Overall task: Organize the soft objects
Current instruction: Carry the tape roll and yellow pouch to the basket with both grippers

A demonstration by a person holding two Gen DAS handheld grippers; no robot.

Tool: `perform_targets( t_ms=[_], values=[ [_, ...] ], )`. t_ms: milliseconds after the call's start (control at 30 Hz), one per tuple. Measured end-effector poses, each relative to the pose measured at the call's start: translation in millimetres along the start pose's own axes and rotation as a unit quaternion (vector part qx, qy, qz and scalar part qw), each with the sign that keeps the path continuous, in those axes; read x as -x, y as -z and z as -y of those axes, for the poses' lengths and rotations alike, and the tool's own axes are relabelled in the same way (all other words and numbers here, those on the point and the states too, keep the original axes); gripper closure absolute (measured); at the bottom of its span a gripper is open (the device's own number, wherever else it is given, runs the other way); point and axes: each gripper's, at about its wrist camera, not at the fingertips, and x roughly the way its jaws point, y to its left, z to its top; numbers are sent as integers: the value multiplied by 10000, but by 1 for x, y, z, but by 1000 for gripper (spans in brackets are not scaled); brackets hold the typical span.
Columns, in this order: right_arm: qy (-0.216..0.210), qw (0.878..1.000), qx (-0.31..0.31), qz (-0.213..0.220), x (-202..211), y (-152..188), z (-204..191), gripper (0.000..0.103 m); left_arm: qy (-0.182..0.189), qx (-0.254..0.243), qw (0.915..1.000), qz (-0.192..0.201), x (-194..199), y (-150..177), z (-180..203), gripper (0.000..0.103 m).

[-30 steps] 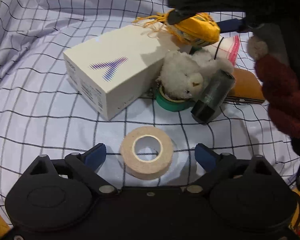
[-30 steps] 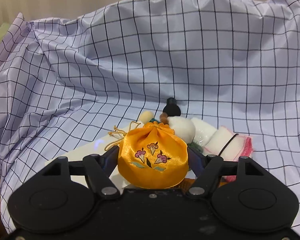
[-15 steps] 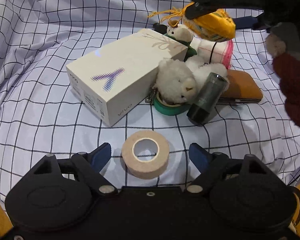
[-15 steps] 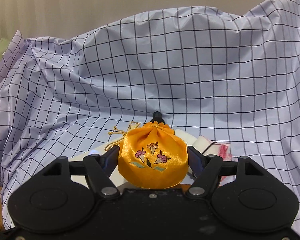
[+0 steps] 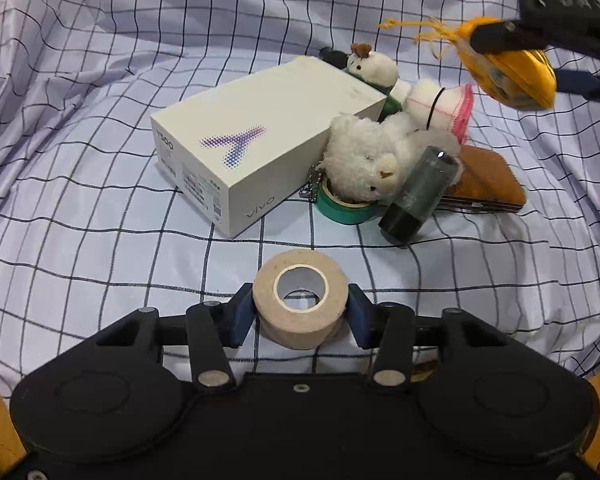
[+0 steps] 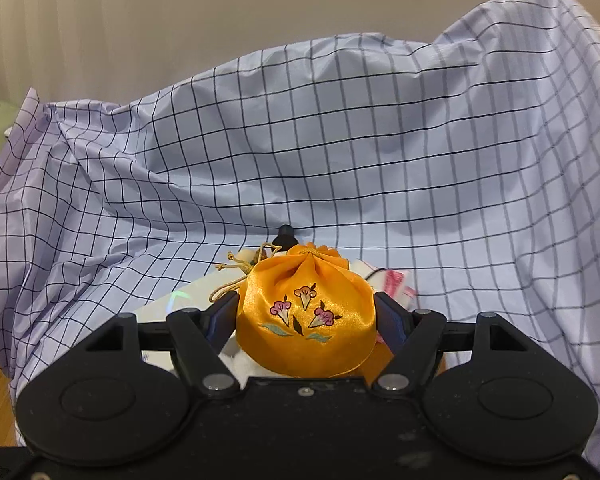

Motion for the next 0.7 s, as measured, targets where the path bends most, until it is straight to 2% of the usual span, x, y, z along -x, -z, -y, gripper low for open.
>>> perform_targets(
  t_ms=[167,400,700],
  values=[
    [28,9999,-106,121,38,13,14,32,-1,-47,9998,208,29,6,9,56],
    [-11,9995,-145,270,104,49,8,32,45,-54,9993,380,73,28,21,56],
    [-183,9994,-132,260,179,103,17,31,69,-91,9994,327,108,67,35,56]
  ],
)
